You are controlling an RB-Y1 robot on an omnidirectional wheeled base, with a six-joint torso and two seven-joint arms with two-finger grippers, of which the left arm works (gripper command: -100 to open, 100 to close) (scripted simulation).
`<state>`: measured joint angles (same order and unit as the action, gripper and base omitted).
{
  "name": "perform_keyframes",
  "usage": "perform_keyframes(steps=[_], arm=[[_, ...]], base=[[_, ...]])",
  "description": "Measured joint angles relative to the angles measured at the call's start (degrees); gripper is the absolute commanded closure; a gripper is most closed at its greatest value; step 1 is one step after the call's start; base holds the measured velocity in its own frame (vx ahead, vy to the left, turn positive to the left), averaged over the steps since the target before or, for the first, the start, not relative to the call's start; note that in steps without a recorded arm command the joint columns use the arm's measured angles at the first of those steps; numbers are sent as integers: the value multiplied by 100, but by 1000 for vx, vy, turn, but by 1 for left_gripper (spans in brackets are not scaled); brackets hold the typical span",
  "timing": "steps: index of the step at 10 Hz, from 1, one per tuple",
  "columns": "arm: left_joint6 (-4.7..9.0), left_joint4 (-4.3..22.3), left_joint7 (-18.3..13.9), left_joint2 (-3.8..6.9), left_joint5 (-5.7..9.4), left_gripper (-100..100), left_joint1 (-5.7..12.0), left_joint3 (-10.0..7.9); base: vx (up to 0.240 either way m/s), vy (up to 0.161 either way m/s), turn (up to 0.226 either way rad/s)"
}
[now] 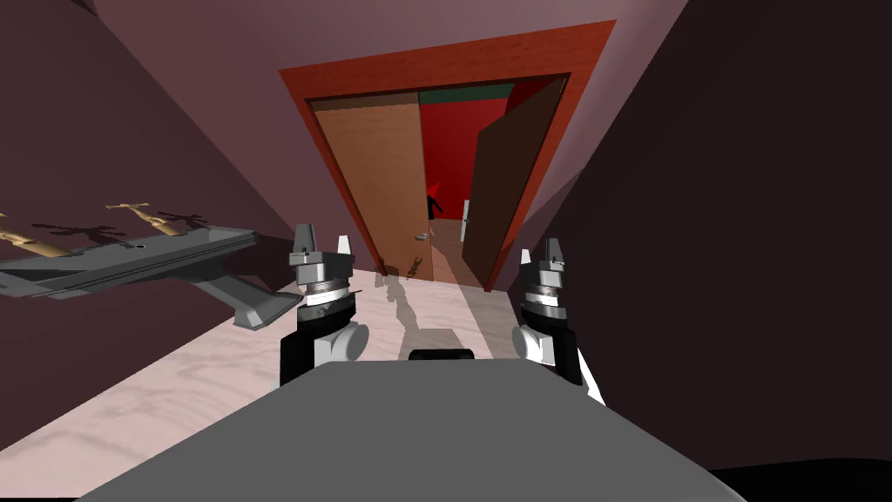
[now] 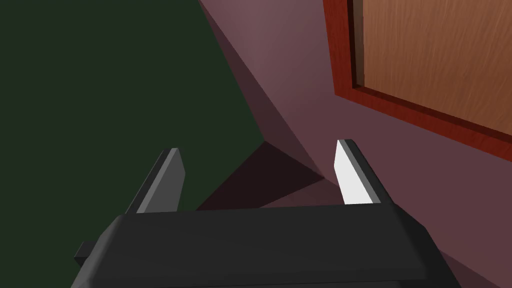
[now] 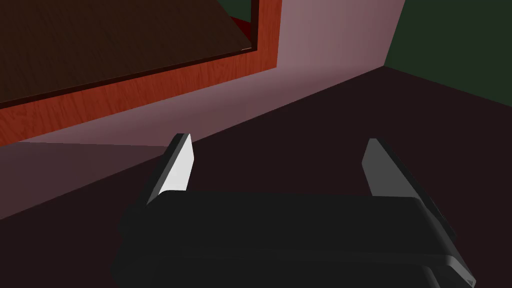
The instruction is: Push the door open
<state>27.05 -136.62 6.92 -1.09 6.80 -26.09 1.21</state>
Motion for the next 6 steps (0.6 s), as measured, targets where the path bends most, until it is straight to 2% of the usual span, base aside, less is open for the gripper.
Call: perform_keyframes(steps=[6], arm=[[101,623,-102,155,-49,-100,216,34]], base=[[88,8,3]])
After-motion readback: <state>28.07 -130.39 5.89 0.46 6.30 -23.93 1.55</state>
